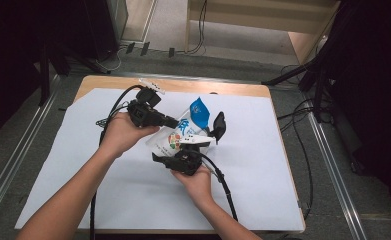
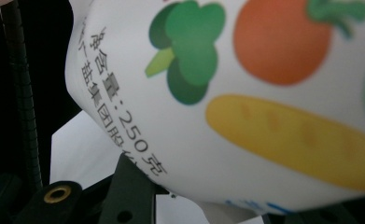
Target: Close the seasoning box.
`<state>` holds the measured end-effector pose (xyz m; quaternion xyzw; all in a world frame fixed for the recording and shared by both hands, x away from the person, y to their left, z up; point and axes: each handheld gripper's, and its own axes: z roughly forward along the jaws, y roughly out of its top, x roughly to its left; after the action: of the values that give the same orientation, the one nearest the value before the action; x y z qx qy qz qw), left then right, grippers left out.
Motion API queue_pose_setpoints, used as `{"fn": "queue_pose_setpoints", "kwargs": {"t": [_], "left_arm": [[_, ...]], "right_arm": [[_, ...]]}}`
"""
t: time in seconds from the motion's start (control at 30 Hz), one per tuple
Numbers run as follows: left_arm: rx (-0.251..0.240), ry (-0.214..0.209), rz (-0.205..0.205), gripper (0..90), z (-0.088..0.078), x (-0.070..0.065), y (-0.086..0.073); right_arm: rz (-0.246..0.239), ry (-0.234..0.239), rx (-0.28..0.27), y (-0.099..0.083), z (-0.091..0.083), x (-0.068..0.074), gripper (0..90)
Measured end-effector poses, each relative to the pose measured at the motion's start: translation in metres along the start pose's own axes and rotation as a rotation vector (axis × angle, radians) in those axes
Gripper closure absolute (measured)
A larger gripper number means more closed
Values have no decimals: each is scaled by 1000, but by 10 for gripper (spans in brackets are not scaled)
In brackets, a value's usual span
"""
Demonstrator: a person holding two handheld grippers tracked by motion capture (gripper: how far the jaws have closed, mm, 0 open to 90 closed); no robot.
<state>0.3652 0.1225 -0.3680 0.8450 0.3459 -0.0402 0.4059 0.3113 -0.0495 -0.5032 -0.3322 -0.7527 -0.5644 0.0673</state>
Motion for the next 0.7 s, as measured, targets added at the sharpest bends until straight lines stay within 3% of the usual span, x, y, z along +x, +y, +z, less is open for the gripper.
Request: {"fn": "queue_pose_setpoints", "kwargs": {"t": [0.3,0.7], "left_arm": [[-25,-15,-4,900,-8,2,-1],[-28,-35,10,900,-16,2,-5]], "right_arm": [[16,-37,-23,-2,-4,-1,670],[4,-75,-28,-4,-8,2,655]]}}
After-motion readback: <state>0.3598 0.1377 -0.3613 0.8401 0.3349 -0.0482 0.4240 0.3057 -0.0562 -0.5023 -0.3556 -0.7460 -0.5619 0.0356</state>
